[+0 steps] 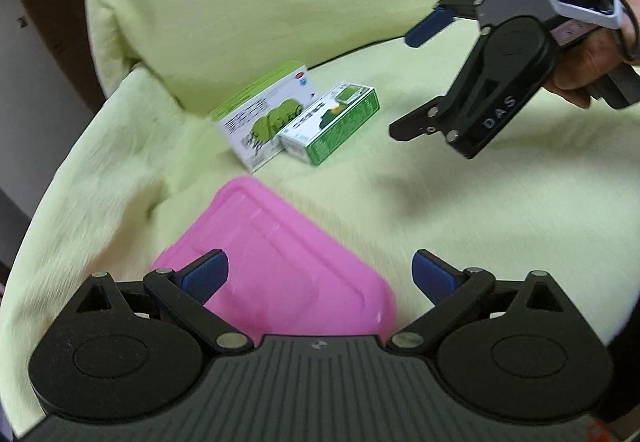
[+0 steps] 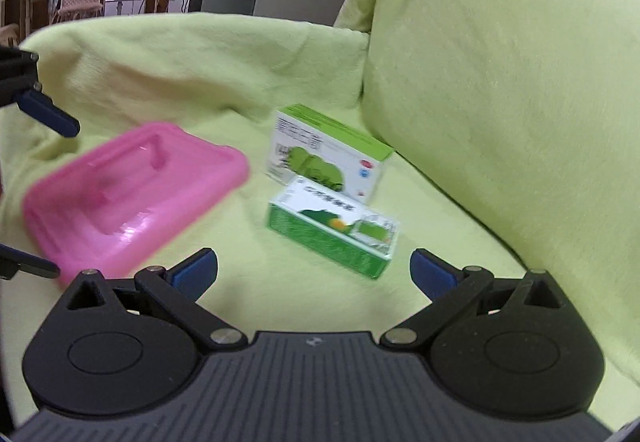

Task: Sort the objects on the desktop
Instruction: 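Move the right tool to the green mouth-spray box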

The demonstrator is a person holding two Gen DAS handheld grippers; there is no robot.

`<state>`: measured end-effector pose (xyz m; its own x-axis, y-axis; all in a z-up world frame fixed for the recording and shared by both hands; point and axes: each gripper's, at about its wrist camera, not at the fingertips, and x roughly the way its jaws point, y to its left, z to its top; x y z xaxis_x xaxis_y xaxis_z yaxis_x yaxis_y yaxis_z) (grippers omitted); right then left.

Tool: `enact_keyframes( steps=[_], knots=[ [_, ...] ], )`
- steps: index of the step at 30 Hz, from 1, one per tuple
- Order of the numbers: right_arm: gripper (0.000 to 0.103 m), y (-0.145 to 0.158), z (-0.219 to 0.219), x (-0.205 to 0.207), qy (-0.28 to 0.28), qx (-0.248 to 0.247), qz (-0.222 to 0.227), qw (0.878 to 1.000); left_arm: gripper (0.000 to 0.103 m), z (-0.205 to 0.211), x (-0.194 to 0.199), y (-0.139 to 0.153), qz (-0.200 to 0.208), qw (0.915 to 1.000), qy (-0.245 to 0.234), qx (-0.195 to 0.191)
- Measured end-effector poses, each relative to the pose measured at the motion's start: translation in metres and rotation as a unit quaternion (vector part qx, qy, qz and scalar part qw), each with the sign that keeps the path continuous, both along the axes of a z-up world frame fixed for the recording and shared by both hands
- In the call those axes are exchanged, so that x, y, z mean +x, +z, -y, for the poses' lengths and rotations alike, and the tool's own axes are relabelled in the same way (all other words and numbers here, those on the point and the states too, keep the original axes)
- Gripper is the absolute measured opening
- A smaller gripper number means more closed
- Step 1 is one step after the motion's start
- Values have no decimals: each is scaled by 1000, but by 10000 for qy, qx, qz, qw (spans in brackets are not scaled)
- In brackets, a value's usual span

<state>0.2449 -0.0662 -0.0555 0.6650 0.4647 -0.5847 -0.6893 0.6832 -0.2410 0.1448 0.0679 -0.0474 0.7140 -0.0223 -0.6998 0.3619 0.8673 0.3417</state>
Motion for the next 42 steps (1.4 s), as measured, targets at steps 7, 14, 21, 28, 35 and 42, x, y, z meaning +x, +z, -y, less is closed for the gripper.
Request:
enact_keyframes(
  steps=[7, 14, 21, 28, 35, 42],
  knots=[
    [100, -22, -3, 43, 291, -368, 33, 9989, 99, 13, 56, -20, 225, 9995, 189, 69],
    [89, -43, -6, 84, 585, -750, 61, 9954, 99, 25, 90, -38, 372, 9976, 343, 470],
    [90, -50, -11, 105, 928, -745, 178, 9927, 99, 29, 95, -53, 307, 9979, 156, 549],
    [87, -46, -19, 112, 948, -712, -109, 9929, 99, 22, 92, -56, 315, 9992, 196, 140],
    [78, -35, -15, 87, 957, -752, -621, 9906, 99, 27, 89, -54, 349, 9992, 74, 200],
    [74, -19, -13, 56, 1217, -908, -612, 9865, 99, 22, 89, -49, 399, 9990, 167, 101]
  ],
)
